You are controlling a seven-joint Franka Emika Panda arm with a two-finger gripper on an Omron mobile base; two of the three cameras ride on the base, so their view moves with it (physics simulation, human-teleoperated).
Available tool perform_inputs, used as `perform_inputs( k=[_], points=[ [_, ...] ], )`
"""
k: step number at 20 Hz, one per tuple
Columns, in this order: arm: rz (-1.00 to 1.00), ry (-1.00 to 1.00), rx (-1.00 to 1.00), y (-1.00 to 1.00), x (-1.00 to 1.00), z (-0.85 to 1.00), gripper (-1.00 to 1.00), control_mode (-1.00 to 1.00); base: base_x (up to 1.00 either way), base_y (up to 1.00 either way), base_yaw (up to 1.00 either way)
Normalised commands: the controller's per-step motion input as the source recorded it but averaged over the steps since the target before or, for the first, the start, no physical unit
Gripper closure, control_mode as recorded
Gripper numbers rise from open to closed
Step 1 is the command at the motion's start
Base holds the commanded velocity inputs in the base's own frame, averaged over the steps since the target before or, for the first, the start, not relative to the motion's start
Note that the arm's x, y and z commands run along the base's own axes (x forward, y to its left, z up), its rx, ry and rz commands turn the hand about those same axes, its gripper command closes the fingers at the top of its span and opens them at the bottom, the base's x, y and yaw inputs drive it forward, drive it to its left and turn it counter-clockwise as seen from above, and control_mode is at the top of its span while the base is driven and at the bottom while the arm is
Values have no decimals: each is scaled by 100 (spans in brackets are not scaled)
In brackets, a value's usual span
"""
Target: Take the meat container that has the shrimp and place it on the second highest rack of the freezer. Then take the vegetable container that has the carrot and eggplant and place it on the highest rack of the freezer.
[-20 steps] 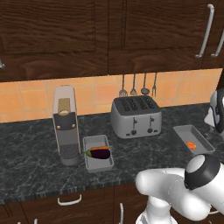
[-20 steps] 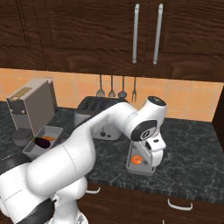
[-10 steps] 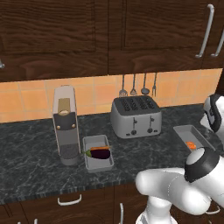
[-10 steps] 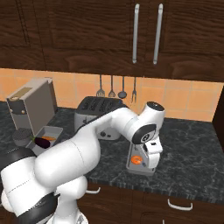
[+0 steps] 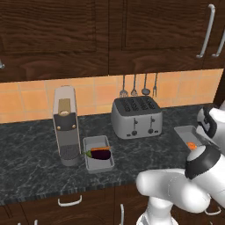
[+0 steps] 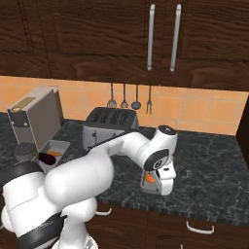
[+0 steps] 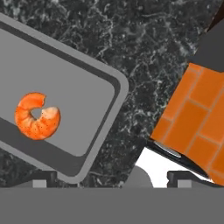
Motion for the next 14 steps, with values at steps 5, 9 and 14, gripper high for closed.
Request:
perform_inputs(
  k=[5,9,14],
  points=[
    [0,0,0,-2,4,-41,-100,-100,0,0,0],
    [0,0,0,-2,12,-29,-100,-100,0,0,0],
    [0,0,0,-10,15,-21,-100,-100,0,0,0]
  ],
)
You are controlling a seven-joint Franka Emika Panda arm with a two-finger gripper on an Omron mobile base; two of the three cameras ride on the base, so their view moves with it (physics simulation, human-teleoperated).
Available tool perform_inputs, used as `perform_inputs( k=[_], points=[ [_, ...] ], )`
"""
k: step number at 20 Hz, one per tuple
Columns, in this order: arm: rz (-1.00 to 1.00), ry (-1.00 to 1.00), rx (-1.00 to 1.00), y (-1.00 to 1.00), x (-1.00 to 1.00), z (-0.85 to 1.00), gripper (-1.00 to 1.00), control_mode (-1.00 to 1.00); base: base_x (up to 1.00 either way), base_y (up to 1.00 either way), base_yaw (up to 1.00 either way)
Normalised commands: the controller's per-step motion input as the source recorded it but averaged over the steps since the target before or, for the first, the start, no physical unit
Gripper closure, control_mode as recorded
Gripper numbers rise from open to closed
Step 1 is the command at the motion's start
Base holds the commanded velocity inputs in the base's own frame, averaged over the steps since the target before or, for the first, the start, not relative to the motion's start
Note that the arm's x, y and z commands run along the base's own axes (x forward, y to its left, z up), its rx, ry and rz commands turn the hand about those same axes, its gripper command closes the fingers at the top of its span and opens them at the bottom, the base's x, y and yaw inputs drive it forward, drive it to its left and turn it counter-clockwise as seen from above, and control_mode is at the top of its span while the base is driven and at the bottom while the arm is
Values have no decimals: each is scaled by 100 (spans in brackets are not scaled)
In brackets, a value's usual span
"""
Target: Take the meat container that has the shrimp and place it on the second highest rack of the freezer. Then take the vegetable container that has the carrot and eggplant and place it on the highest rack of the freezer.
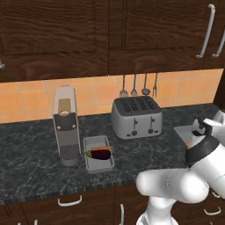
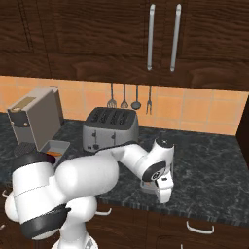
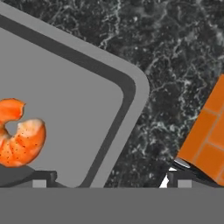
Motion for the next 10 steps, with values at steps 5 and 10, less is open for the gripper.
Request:
perform_inputs(
  k=[5,10],
  points=[
    [0,0,0,-11,14,-14,-100,-100,0,0,0],
    [-1,0,0,-3,19,-14,-100,-100,0,0,0]
  ],
)
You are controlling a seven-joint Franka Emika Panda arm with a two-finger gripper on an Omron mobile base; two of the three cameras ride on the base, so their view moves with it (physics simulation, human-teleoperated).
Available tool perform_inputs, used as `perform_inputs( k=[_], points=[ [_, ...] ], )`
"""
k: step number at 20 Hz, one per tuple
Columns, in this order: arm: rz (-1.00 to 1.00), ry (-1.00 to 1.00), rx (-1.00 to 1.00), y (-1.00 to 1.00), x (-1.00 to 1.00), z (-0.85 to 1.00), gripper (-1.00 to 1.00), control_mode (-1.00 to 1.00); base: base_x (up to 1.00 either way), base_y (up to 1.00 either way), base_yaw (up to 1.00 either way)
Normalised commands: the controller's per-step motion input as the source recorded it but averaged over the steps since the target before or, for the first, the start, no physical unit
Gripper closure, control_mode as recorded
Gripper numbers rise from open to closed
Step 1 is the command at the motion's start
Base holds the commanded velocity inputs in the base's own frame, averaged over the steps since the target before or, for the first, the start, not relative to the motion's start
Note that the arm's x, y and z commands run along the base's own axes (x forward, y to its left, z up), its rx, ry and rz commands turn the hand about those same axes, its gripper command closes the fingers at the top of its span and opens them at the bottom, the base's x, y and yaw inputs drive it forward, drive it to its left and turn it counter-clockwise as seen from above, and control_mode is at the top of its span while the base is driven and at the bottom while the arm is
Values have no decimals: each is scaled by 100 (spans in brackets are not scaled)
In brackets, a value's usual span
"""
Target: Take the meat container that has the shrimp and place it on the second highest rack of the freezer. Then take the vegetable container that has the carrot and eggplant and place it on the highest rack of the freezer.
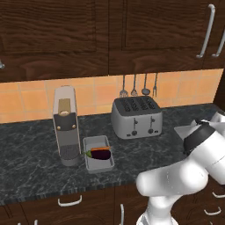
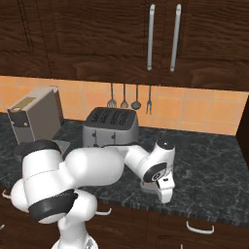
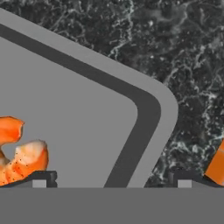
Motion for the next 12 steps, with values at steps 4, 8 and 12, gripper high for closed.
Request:
perform_inputs(
  k=[4,8,12],
  points=[
    [0,0,0,-14,3,-16,-100,-100,0,0,0],
    [-1,0,0,-2,0,-34,-100,-100,0,0,0],
    [-2,0,0,0,0,-18,100,-100,0,0,0]
  ],
)
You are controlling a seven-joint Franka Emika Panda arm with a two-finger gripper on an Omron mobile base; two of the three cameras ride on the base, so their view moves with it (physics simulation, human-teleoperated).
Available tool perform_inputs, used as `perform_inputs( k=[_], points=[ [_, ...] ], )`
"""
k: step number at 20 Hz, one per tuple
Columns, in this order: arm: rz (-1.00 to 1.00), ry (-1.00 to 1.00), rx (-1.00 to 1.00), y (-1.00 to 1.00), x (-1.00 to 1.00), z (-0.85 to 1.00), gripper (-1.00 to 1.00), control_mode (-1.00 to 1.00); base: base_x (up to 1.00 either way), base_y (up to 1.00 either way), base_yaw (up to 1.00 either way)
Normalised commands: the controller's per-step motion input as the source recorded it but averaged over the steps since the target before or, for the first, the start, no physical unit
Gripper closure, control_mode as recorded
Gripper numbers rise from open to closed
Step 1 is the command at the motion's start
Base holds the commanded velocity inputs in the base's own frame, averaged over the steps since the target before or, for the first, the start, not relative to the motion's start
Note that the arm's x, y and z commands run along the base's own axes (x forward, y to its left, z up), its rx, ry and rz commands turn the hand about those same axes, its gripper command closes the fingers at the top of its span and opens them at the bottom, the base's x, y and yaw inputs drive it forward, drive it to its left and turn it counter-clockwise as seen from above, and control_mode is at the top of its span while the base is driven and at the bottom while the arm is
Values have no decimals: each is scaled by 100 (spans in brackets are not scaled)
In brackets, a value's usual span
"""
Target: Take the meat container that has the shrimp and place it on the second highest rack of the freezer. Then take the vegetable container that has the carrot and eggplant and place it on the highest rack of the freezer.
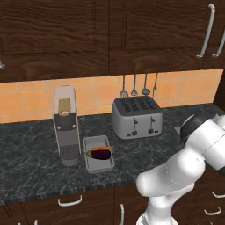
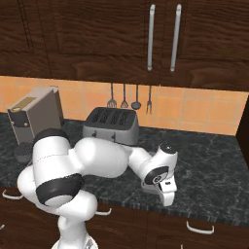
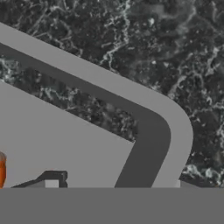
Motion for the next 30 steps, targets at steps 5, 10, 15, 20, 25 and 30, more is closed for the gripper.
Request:
perform_inputs(
  k=[5,10,15,20,25,30],
  points=[
    [0,0,0,0,0,0,100,-100,0,0,0],
    [-3,0,0,0,0,9,100,-100,0,0,0],
    [-12,0,0,0,-2,76,100,-100,0,0,0],
    [-14,0,0,8,-4,74,100,-100,0,0,0],
    [-17,-1,-2,50,0,61,100,-100,0,0,0],
    [-21,-8,-3,81,-5,58,100,-100,0,0,0]
  ],
)
